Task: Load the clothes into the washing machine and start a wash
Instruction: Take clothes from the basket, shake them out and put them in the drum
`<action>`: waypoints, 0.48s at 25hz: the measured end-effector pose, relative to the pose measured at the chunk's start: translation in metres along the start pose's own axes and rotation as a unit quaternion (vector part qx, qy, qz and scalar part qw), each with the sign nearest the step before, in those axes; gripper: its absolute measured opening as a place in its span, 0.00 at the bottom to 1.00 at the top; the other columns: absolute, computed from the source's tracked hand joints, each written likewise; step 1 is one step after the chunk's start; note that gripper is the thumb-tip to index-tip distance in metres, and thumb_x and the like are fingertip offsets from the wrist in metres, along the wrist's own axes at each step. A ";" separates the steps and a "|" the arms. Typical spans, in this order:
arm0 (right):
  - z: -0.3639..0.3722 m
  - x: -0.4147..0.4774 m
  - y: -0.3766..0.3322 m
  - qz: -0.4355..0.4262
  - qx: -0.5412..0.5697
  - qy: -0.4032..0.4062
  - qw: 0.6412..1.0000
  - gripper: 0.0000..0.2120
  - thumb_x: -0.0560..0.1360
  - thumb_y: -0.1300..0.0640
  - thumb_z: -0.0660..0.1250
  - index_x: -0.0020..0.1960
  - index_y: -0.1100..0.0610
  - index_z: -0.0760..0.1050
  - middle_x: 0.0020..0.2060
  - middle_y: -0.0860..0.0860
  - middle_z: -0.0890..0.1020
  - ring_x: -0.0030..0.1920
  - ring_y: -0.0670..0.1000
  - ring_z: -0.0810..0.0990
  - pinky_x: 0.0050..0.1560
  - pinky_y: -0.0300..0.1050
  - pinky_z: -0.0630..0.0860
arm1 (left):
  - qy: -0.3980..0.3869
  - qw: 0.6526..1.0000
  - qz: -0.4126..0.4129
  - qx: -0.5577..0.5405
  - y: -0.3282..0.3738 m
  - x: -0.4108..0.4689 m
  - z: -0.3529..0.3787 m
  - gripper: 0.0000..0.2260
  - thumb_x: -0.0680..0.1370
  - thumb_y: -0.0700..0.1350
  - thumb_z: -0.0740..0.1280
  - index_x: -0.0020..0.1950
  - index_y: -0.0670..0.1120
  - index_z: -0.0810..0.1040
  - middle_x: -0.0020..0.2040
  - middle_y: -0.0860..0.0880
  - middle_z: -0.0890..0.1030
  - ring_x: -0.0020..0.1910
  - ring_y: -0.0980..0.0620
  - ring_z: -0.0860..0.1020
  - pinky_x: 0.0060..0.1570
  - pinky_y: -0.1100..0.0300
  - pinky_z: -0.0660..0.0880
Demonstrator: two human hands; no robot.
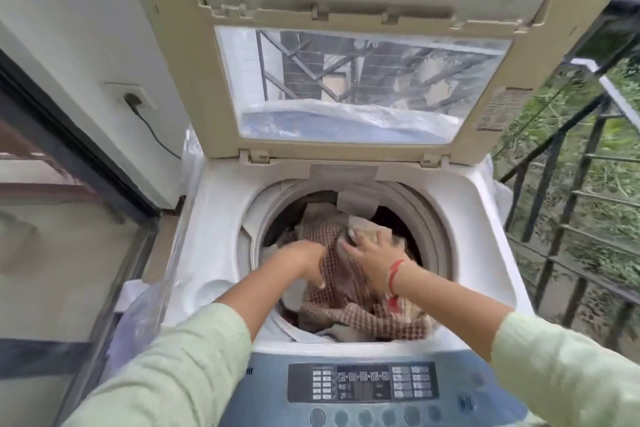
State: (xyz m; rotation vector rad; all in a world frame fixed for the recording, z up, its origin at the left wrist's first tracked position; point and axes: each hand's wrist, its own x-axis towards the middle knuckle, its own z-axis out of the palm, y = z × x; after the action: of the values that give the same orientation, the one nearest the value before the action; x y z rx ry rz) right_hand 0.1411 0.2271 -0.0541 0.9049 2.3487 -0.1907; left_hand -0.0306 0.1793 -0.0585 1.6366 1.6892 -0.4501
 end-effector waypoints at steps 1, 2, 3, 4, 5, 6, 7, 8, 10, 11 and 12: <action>0.019 0.010 -0.004 0.008 -0.023 -0.075 0.997 0.47 0.72 0.59 0.69 0.77 0.46 0.39 0.76 0.54 0.41 0.74 0.67 0.47 0.64 0.72 0.60 | -0.021 0.999 -0.016 -0.018 0.003 0.015 0.011 0.37 0.69 0.51 0.75 0.72 0.43 0.62 0.71 0.42 0.67 0.68 0.43 0.69 0.62 0.53 0.70; 0.042 0.023 -0.009 0.004 -0.052 -0.127 0.991 0.46 0.75 0.60 0.66 0.76 0.46 0.34 0.76 0.54 0.37 0.74 0.67 0.43 0.65 0.73 0.60 | -0.059 0.997 -0.033 -0.029 0.006 0.029 0.025 0.45 0.68 0.52 0.75 0.76 0.44 0.53 0.75 0.42 0.59 0.71 0.42 0.64 0.66 0.51 0.67; 0.067 0.037 -0.012 -0.001 -0.066 -0.151 0.986 0.46 0.76 0.61 0.64 0.75 0.46 0.31 0.75 0.54 0.34 0.75 0.66 0.42 0.64 0.72 0.61 | -0.086 0.994 -0.049 -0.038 0.007 0.043 0.040 0.46 0.69 0.52 0.74 0.77 0.45 0.48 0.77 0.41 0.53 0.73 0.41 0.60 0.68 0.49 0.65; 0.091 0.052 -0.013 0.007 -0.053 -0.148 0.988 0.48 0.76 0.62 0.65 0.74 0.45 0.28 0.74 0.55 0.33 0.75 0.66 0.42 0.63 0.72 0.63 | -0.089 0.992 -0.064 -0.057 0.006 0.057 0.055 0.43 0.72 0.51 0.72 0.77 0.46 0.47 0.77 0.41 0.52 0.74 0.40 0.59 0.69 0.48 0.64; 0.110 0.069 -0.013 0.026 -0.037 -0.145 0.988 0.49 0.76 0.61 0.65 0.72 0.43 0.26 0.74 0.54 0.31 0.75 0.65 0.41 0.62 0.72 0.64 | -0.085 0.990 -0.080 -0.081 0.004 0.073 0.069 0.37 0.76 0.49 0.68 0.77 0.47 0.48 0.77 0.41 0.51 0.74 0.39 0.58 0.69 0.45 0.62; 0.126 0.086 -0.013 0.041 -0.034 -0.141 0.989 0.50 0.76 0.62 0.64 0.70 0.42 0.23 0.74 0.54 0.31 0.75 0.64 0.40 0.61 0.71 0.65 | -0.087 0.987 -0.101 -0.094 0.001 0.087 0.081 0.36 0.77 0.47 0.66 0.77 0.50 0.46 0.78 0.43 0.47 0.74 0.37 0.55 0.69 0.40 0.59; 0.138 0.102 -0.013 0.061 -0.019 -0.134 0.989 0.51 0.76 0.64 0.63 0.68 0.41 0.20 0.73 0.53 0.30 0.75 0.63 0.40 0.61 0.70 0.66 | -0.103 0.982 -0.127 -0.093 -0.002 0.102 0.092 0.41 0.76 0.47 0.68 0.77 0.55 0.41 0.77 0.46 0.38 0.75 0.35 0.48 0.67 0.34 0.55; 0.149 0.116 -0.012 0.067 -0.021 -0.124 0.990 0.52 0.76 0.65 0.63 0.64 0.41 0.17 0.73 0.53 0.30 0.75 0.62 0.38 0.62 0.69 0.67 | -0.119 0.979 -0.147 -0.077 -0.004 0.114 0.100 0.49 0.72 0.48 0.72 0.74 0.59 0.35 0.75 0.49 0.30 0.74 0.34 0.42 0.64 0.28 0.52; 0.153 0.139 -0.008 0.076 -0.013 -0.115 0.990 0.52 0.76 0.64 0.63 0.64 0.41 0.17 0.73 0.51 0.30 0.75 0.60 0.36 0.64 0.69 0.64 | -0.116 0.977 -0.171 -0.051 -0.009 0.135 0.109 0.61 0.63 0.52 0.79 0.71 0.61 0.29 0.71 0.52 0.23 0.73 0.34 0.37 0.61 0.24 0.50; 0.152 0.150 -0.004 0.092 0.014 -0.116 0.989 0.50 0.77 0.62 0.63 0.67 0.41 0.20 0.73 0.51 0.30 0.75 0.60 0.37 0.65 0.70 0.63 | -0.096 0.978 -0.177 -0.050 -0.010 0.143 0.112 0.61 0.63 0.52 0.79 0.71 0.61 0.29 0.71 0.51 0.24 0.74 0.34 0.36 0.62 0.24 0.50; 0.155 0.162 -0.001 0.106 0.041 -0.114 0.987 0.49 0.77 0.61 0.62 0.69 0.41 0.22 0.73 0.51 0.30 0.76 0.60 0.38 0.66 0.71 0.61 | -0.072 0.980 -0.178 -0.055 -0.011 0.150 0.116 0.60 0.64 0.52 0.78 0.72 0.61 0.29 0.72 0.50 0.25 0.74 0.35 0.37 0.63 0.25 0.51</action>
State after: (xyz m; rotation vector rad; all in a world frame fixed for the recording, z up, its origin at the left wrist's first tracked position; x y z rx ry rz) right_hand 0.1218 0.2660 -0.2740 1.1043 2.0325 -0.2902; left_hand -0.0001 0.2039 -0.2444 1.1940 1.8647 -0.6211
